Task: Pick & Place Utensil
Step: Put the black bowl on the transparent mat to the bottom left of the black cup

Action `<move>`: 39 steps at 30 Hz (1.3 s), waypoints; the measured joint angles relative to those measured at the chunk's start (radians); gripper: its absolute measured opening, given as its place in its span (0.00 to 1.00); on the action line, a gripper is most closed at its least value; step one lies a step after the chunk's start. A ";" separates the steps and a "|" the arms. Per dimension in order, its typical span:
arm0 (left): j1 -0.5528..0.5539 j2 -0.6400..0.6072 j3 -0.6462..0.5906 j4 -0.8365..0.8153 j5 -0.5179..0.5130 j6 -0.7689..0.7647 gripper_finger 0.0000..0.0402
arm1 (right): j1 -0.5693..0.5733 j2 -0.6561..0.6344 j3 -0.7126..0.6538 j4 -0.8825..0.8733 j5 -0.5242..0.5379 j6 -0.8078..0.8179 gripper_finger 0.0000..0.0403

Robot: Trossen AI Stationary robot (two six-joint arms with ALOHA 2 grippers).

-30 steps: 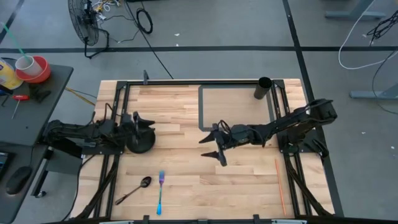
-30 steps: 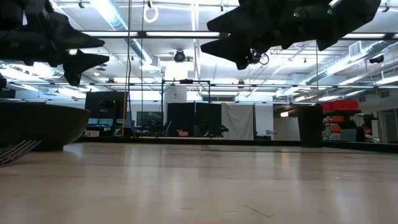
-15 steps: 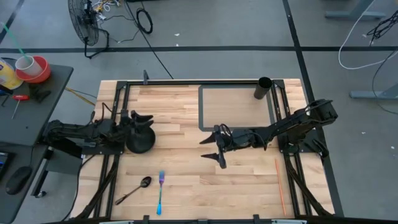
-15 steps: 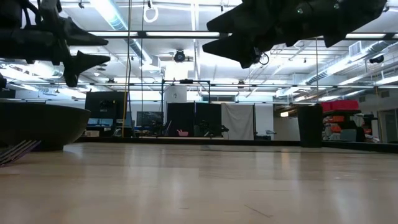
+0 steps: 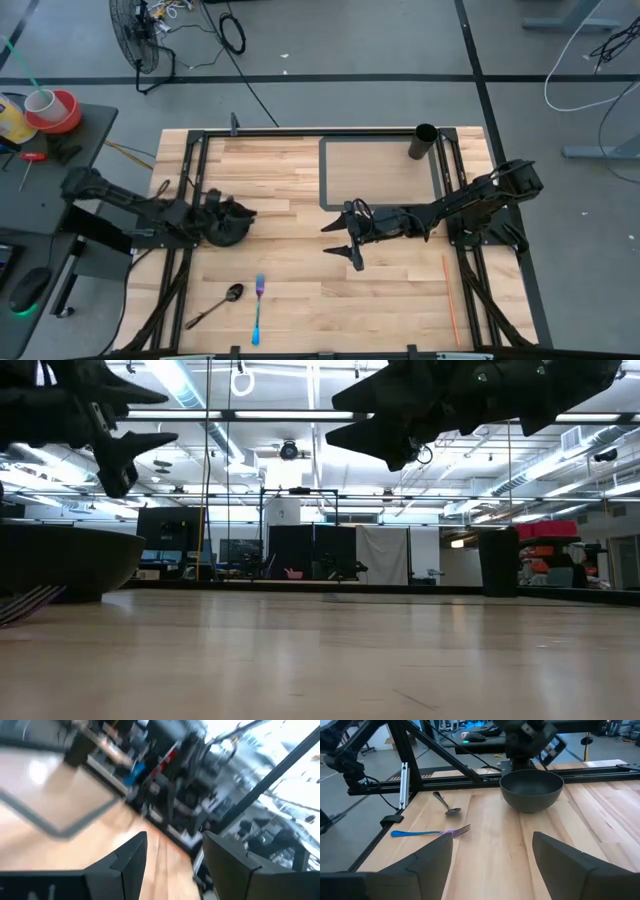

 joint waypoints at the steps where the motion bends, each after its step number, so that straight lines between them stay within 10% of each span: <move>1: -0.028 0.036 0.020 0.001 -0.014 -0.003 0.49 | 0.000 0.000 0.000 0.000 0.000 0.000 0.68; 7: -0.155 0.215 0.231 -0.174 -0.062 -0.012 0.49 | 0.000 0.000 0.000 0.000 0.046 -0.001 0.68; 19: -0.233 0.514 0.657 -1.303 -0.058 -0.569 0.49 | -0.001 0.000 0.000 0.001 0.097 -0.012 0.68; 39: -0.152 0.774 0.663 -1.405 0.089 -0.592 0.49 | -0.001 0.000 0.000 0.002 0.097 -0.023 0.68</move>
